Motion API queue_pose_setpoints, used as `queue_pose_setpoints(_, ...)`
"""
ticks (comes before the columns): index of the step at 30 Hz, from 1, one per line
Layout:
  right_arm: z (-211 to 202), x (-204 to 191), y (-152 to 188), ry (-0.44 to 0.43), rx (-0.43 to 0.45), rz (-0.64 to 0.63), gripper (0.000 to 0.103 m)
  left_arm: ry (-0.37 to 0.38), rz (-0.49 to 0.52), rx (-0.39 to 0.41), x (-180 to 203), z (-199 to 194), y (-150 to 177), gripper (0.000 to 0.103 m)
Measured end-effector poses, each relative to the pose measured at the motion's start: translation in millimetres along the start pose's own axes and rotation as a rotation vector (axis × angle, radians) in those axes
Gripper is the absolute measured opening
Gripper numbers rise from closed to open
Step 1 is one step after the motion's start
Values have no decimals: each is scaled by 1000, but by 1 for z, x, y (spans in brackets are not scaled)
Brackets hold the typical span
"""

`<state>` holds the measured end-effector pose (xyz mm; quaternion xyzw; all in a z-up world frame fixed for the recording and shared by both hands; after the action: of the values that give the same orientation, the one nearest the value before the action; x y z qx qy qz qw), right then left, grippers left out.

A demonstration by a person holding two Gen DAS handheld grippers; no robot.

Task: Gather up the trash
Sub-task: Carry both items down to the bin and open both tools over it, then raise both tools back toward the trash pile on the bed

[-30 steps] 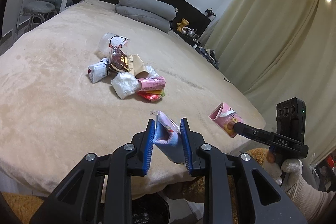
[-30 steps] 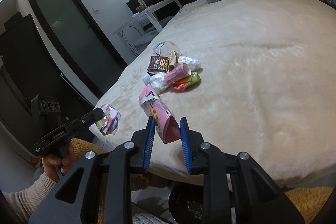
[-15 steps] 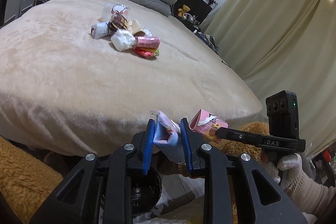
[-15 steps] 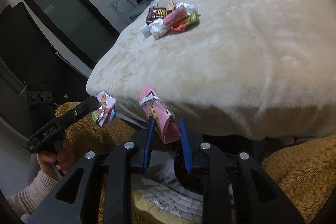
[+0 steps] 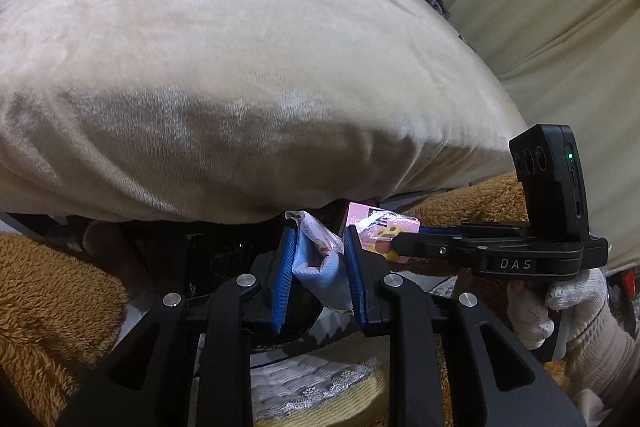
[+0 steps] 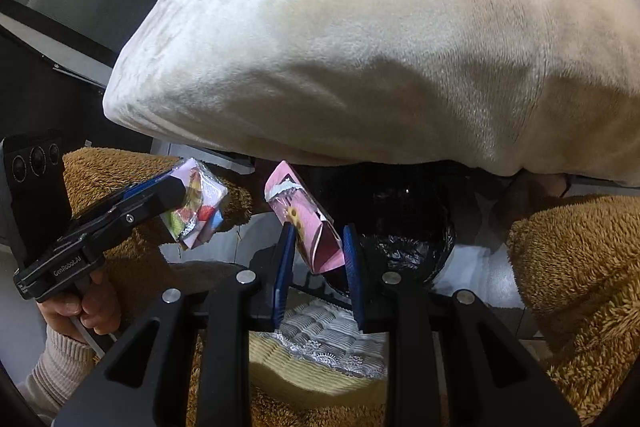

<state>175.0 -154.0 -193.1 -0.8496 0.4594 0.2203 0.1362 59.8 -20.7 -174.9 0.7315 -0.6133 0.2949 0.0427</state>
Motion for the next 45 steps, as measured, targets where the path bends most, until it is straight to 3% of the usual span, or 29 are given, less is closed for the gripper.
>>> queue_pose_setpoints(10,24,19,-12,-9,-110,104,31,-10,-95,-185,-19,47,-3,26)
queue_pose_setpoints(11,25,21,-13,-14,-114,117,32,-9,-110,-213,-22,52,-2,29)
queue_pose_setpoints(12,27,24,-13,-18,-117,131,35,-10,-123,-243,-22,59,-3,43)
queue_pose_setpoints(14,28,27,-15,-23,-126,156,43,-30,-135,-245,-23,61,-5,49)
queue_pose_setpoints(21,32,24,-14,-21,-130,147,43,-23,-163,-247,-32,56,-5,49)
queue_pose_setpoints(31,9,10,-12,-33,-32,89,43,-12,-140,-153,-28,33,-7,49)
queue_pose_setpoints(45,-82,-33,-2,-28,362,-166,43,68,-46,123,-12,-40,-12,49)
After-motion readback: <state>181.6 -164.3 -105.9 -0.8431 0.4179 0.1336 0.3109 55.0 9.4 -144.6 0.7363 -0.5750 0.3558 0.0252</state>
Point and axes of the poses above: each gripper's, at about its wrist camera, not at the fingertips, and z roughly the way its jaws point, x to its right, y to its underside, the point moved 3 cm from there along z, roughly the way its jaws point, and after that the axes turned 9 degrees about -x, right-handed, at the moved point
